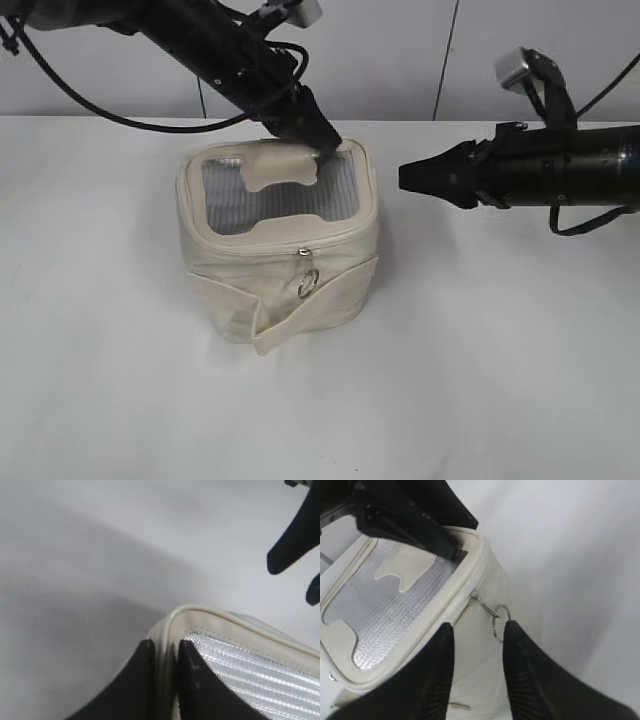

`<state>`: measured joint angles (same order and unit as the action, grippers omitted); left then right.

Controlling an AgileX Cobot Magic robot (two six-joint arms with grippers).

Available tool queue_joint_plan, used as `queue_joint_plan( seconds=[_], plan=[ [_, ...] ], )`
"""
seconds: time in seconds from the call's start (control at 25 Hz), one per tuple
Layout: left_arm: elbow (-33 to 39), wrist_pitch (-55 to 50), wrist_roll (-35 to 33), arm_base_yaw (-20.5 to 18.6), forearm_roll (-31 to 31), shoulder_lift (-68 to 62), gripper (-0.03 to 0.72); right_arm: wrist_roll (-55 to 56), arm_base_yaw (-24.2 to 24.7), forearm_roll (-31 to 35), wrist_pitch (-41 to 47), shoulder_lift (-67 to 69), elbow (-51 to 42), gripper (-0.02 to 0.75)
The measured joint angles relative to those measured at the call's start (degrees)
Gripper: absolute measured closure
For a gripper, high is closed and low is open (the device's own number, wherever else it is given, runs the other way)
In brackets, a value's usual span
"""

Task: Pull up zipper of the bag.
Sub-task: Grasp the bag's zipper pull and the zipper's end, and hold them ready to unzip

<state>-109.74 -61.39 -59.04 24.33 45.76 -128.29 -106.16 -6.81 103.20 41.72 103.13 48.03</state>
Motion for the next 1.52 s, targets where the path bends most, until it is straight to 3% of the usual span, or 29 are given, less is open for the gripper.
queue_joint_plan(
  seconds=[0.04,0.12,0.56,0.8,1.24,1.36,1.48,1.52],
  plan=[
    [0.0,0.0,0.1,0.0,-0.1,0.0,0.571,-0.4,-0.9,0.0,-0.8,0.0,0.0,0.462],
    [0.0,0.0,0.3,0.0,-0.4,0.0,0.636,-0.8,-2.6,0.0,-3.1,0.2,0.0,0.462],
    [0.0,0.1,0.3,0.0,-0.7,0.0,0.638,-2.5,-4.2,-1.9,-5.9,6.0,0.6,0.46],
    [0.0,0.1,0.3,0.0,-0.7,0.0,0.638,-2.6,-6.8,-3.1,-7.3,7.1,3.4,0.378],
    [0.0,0.1,0.3,0.0,-0.8,0.0,0.638,-2.6,-7.8,-3.5,-9.2,9.6,7.3,0.367],
    [0.0,0.1,0.3,0.0,-1.2,0.0,0.638,-2.6,-9.8,-3.5,-12.5,10.4,9.1,0.429],
    [0.0,0.1,0.3,-0.1,-1.3,0.0,0.638,-2.6,-12.4,-3.7,-16.2,10.5,10.7,0.652],
    [0.0,0.1,0.3,-0.1,-1.4,0.0,0.638,-2.2,-12.9,-3.8,-17.0,10.5,11.0,0.692]
  ],
)
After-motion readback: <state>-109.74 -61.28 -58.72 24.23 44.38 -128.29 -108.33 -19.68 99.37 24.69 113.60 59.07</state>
